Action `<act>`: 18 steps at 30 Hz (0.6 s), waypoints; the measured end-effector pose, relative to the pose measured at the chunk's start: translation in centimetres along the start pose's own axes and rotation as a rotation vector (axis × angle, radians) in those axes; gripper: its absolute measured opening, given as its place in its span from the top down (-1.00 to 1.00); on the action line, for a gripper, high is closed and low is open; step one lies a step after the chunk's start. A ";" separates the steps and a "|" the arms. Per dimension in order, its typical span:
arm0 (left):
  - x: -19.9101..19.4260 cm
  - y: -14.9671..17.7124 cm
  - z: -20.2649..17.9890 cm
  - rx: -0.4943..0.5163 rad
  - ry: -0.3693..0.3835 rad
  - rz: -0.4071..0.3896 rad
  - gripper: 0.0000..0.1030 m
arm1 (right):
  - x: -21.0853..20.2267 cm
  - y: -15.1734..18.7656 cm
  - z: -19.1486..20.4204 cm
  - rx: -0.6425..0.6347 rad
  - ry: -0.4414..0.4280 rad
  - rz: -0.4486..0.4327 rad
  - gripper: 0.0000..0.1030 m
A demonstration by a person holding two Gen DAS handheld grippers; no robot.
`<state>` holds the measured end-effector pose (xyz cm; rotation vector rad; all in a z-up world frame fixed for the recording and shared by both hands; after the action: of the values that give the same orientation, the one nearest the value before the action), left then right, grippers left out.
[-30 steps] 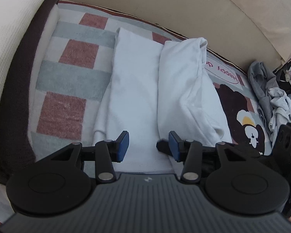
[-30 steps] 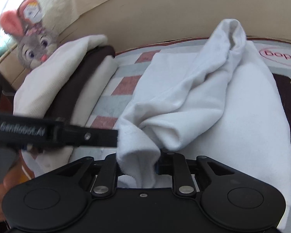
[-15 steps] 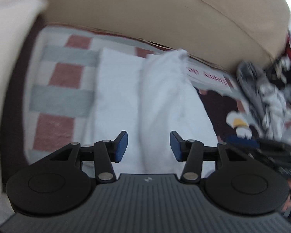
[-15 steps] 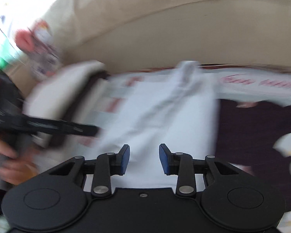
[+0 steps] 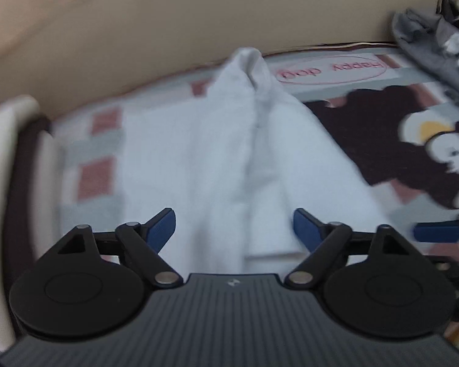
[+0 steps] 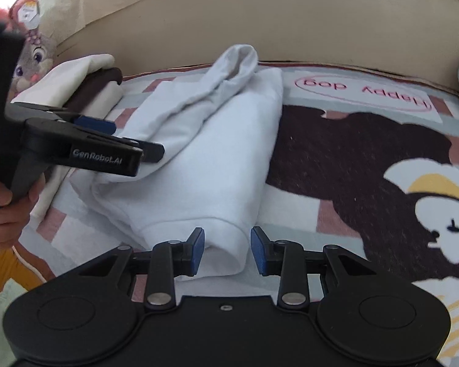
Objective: Fold clothes
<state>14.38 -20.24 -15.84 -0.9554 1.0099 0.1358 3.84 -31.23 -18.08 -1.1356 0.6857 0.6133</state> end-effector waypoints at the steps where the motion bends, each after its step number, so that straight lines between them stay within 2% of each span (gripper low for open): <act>1: -0.1 0.1 -0.2 0.020 0.017 0.001 -0.57 | 0.0 0.0 -0.1 0.019 -0.010 -0.003 0.24; 3: -0.1 0.3 -0.5 0.023 0.048 0.013 -0.57 | 0.0 -0.2 -0.2 0.047 -0.031 -0.012 0.24; 6: 0.3 0.6 -0.7 0.005 0.091 0.044 -0.58 | -0.3 -0.5 0.5 -0.014 -0.027 -0.072 0.24; 11: 2.3 1.4 0.5 -0.088 0.093 0.084 -0.71 | 0.9 -2.0 0.8 -0.009 -0.038 -0.132 0.25; 12: 2.7 1.5 0.7 -0.109 0.092 0.087 -0.62 | 1.4 -2.3 0.8 -0.002 -0.044 -0.139 0.25; 13: 2.5 1.5 1.4 -0.136 0.078 0.076 -0.16 | 2.0 -2.8 0.9 -0.014 -0.032 -0.135 0.24; 14: 2.1 1.5 2.2 -0.165 0.063 0.063 0.41 | 2.6 -3.2 1.0 -0.027 -0.019 -0.130 0.24; 15: 1.7 1.5 2.9 -0.194 0.047 0.050 0.61 | 3.0 -3.5 1.2 -0.029 -0.026 -0.132 0.24; 18: 0.6 1.6 5.2 -0.279 0.001 0.012 0.63 | 3.9 -3.8 1.8 -0.036 -0.043 -0.129 0.24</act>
<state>17.36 -15.64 -16.38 -1.2030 1.0142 0.2923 9.45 -30.32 -18.29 -1.1873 0.5623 0.5410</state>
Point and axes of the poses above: each gripper's, at about its wrist camera, not at the fingertips, and x roughly the way its jaws point, z to its left, y to its underside, the point moved 8 cm from there along x, roughly the way its jaws point, and after that the axes turned 3 degrees about x, right-handed, at the moved point
